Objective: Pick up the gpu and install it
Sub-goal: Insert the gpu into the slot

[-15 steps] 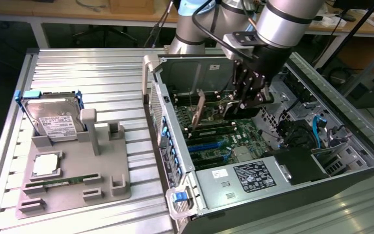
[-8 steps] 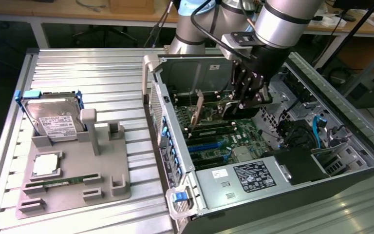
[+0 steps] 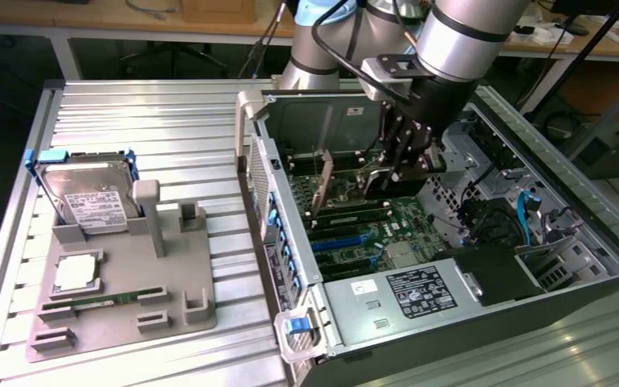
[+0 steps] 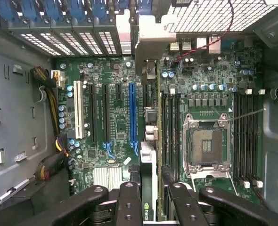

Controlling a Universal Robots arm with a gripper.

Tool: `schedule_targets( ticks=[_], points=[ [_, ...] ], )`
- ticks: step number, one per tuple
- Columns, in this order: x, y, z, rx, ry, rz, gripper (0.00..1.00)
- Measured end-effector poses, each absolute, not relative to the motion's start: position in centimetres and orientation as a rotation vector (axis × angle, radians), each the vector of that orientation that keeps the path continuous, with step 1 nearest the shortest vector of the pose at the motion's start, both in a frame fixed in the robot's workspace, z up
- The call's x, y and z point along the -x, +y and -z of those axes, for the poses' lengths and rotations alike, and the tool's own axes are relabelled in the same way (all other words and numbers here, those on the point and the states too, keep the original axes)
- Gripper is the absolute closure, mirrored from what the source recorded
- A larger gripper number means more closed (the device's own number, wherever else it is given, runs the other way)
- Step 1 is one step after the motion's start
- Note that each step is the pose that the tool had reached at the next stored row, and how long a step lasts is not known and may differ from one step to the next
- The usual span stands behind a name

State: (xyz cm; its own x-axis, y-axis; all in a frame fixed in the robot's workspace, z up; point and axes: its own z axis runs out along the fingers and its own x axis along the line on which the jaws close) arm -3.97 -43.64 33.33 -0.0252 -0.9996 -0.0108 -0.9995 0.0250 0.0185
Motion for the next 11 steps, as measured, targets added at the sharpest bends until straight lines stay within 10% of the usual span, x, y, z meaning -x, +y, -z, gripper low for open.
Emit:
schedule_targets(
  ticks=[11],
  points=[
    [4.55,-43.58,-33.05,-2.190,-2.245,0.033,0.73]
  ],
)
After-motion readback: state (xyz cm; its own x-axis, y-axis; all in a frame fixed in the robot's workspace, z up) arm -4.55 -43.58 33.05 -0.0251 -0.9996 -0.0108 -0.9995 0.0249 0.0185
